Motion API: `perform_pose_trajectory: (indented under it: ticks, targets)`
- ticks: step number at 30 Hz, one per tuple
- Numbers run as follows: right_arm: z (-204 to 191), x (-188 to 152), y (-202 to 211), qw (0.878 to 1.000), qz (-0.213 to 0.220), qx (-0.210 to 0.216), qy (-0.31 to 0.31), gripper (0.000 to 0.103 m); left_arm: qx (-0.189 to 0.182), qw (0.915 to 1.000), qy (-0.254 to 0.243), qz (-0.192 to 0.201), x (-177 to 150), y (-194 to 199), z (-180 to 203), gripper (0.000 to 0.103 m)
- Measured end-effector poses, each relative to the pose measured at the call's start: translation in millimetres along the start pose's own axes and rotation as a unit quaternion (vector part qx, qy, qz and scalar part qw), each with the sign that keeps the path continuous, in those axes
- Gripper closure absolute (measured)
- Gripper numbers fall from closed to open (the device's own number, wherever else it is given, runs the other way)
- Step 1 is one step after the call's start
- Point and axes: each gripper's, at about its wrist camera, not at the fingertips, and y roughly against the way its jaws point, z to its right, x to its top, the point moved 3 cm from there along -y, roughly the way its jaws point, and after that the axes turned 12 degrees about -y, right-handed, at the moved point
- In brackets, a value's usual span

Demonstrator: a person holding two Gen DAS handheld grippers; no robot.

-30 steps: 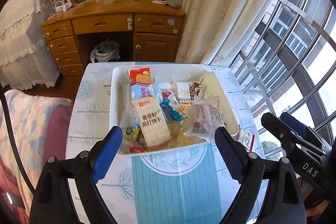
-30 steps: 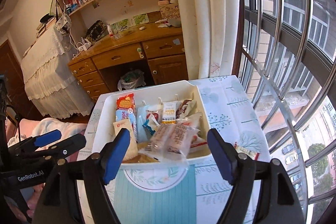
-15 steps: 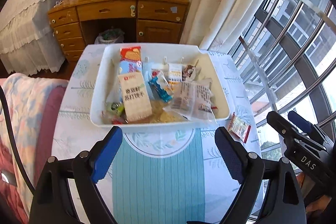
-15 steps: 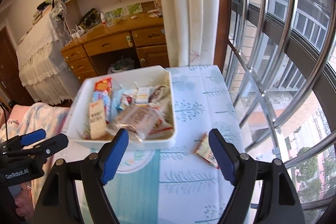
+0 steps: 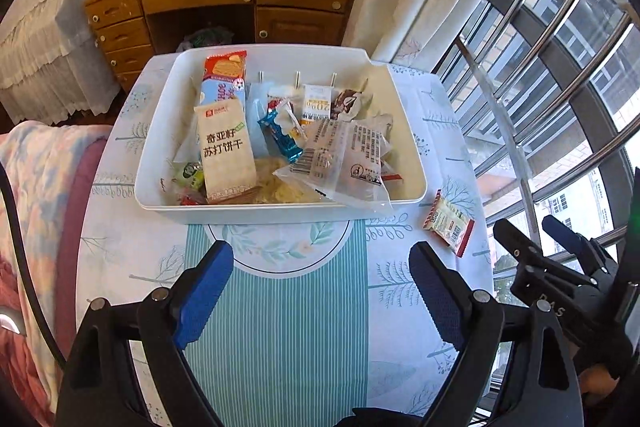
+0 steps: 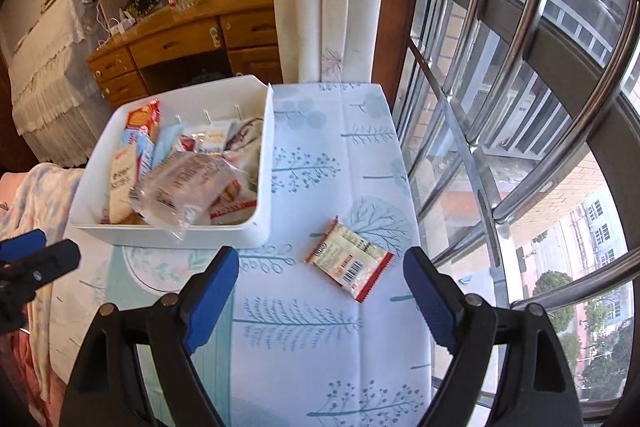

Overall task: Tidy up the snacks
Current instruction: 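Withdraw the right tool from the tray toward the red-white biscuit packet, then grasp the red-white biscuit packet with the right tool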

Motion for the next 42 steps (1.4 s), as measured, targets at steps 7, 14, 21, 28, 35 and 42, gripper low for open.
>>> perform_pose_trajectory:
  ticks: [7, 14, 21, 28, 35, 42]
  targets:
    - [12, -4, -34, 0.999, -0.036, -0.013, 0.003, 0.017, 0.006, 0.9995, 0.010, -0.028, 1, -18, 2, 0.014]
    - [20, -9, -71, 0.998, -0.067, -0.022, 0.007, 0.017, 0.018, 0.9978, 0.015, -0.062, -10, -39, -1, 0.014]
    - [27, -13, -102, 0.996, -0.090, -0.027, 0.005, 0.017, 0.031, 0.9948, 0.027, -0.093, -24, -56, -8, 0.014]
    - [32, -14, -127, 0.994, -0.110, -0.021, -0.007, 0.017, 0.039, 0.9924, 0.039, -0.110, -36, -62, -12, 0.014]
    - [31, -13, -145, 0.992, -0.122, -0.012, -0.012, 0.017, 0.044, 0.9913, 0.045, -0.115, -38, -64, -13, 0.014]
    - [29, -11, -154, 0.991, -0.130, 0.009, -0.021, 0.021, 0.048, 0.9910, 0.044, -0.116, -37, -65, -13, 0.014]
